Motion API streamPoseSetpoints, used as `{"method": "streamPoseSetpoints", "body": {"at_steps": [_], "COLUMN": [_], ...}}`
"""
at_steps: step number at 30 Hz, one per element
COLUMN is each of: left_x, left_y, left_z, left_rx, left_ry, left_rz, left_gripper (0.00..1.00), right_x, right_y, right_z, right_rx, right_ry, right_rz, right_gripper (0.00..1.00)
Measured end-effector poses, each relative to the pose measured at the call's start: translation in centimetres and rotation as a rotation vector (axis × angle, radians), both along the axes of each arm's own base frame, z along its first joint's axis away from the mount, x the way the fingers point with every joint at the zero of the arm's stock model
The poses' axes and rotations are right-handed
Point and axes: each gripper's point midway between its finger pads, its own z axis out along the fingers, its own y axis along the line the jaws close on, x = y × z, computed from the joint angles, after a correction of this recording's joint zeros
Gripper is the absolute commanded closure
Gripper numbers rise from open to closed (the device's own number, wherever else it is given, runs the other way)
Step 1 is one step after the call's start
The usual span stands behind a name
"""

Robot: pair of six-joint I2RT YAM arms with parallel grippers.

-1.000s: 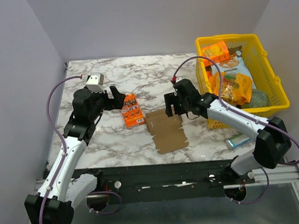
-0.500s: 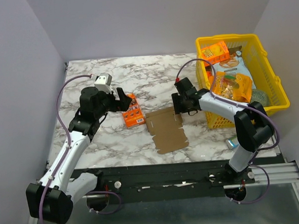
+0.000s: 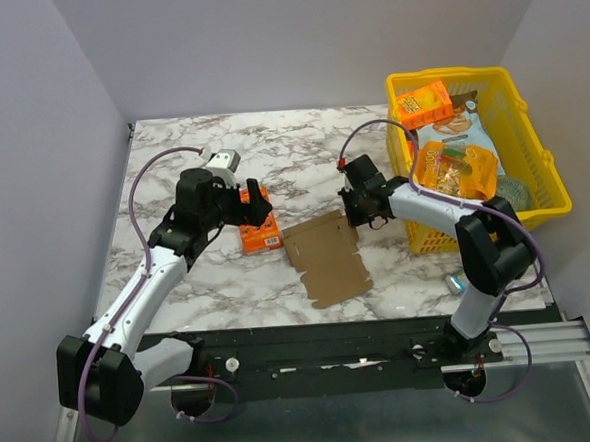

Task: Fold the paper box

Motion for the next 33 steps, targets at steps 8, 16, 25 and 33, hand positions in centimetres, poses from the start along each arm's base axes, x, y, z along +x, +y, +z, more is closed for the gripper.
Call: {"method": "streamPoseSetpoints", "body": {"at_steps": [8, 16, 25, 33], "left_x": [-0.4, -1.5, -1.2, -1.6], "left_y": [-0.2, -2.3, -3.1, -4.2], "left_z": [0.3, 1.7, -1.2, -1.8], "left_rx": [0.006, -0.069, -0.069, -0.116], "left_ry": [-0.005, -0.031, 0.078, 0.129], "left_rz": [-0.023, -0.154, -0.177, -0.222], "left_gripper": [0.01, 0.01, 0.11, 0.23], "right_x": [-1.9, -4.2, -6.0, -6.3], "right_y": [-0.2, -1.2, -2.0, -1.6], "right_z": [8.8, 15.9, 19.9, 20.4], "right_rx": [0.146, 0.321, 0.461, 0.512], "right_ry": [-0.180, -0.350, -0.454, -0.464], "right_rz": [0.003, -0.072, -0.117, -0.120], "right_gripper": [0.99, 0.99, 0.99, 0.99]}}
